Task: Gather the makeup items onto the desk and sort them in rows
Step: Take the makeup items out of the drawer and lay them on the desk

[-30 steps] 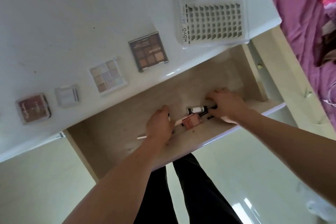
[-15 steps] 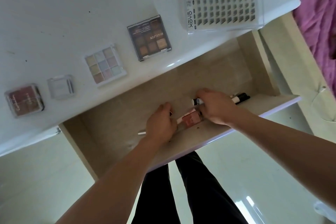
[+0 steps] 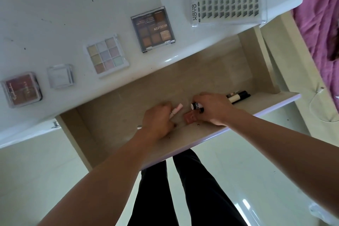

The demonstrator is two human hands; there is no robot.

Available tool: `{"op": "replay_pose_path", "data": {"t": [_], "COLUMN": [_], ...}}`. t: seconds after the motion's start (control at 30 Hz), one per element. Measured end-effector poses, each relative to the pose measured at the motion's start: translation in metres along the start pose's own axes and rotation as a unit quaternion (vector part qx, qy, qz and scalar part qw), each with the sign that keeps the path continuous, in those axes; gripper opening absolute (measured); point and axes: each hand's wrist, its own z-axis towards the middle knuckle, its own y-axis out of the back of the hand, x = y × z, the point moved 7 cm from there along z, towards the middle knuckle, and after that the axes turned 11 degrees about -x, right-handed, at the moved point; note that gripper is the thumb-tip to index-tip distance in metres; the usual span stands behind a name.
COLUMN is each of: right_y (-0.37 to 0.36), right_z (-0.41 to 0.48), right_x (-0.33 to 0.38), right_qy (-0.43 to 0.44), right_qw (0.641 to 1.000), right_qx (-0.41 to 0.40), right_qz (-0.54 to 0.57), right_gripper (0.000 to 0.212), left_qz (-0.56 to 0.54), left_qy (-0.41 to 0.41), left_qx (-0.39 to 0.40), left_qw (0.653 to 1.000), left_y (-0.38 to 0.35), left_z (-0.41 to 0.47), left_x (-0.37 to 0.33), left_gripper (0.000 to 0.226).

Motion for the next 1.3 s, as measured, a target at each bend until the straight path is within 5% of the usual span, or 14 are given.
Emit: {"op": "replay_pose_path", "data": {"t": [0.23, 0.33, 0.47, 0.8, 1.0, 1.3], "right_y": [-0.011, -0.01, -0.004, -0.007, 0.026, 0.125], "right_z": [0.001, -0.001, -0.003, -0.003, -0.016, -0.003], "right_x": [-0.001, -0.004, -0.003, -0.019, 0.012, 0.157], "right_qy": [-0.027, -0.037, -0.066, -0.155, -0.144, -0.027], "right_qw": [0.999, 0.998, 0.993, 0.971, 0.961, 0.953], "right_qx": [0.024, 0.032, 0.022, 0.002, -0.033, -0.088], "right_qz": [0.033, 0.037, 0.098, 0.184, 0.235, 0.289], "right_gripper": [0.033, 0.021, 0.04, 0.028, 0.017, 0.018], "left_qz": [0.054, 0.042, 0.05, 0.077, -0.075, -0.208], "left_qy": [0.095, 0.046, -0.074, -0.094, 0.008, 0.161], "left_qx": [0.006, -0.006, 0.038, 0.058, -0.036, -0.22], "left_qw": [0.994, 0.998, 0.995, 0.991, 0.997, 0.939], "left_y": [0.024, 0.023, 0.006, -0.004, 0.038, 0.183], "left_z": [-0.011, -0.018, -0.031, -0.034, -0.069, -0.14], "left_x": [0.045, 0.052, 0.035, 0.033, 0.044, 0.092], "left_gripper": [0.011, 0.018, 0.05, 0.041, 0.045, 0.04]}}
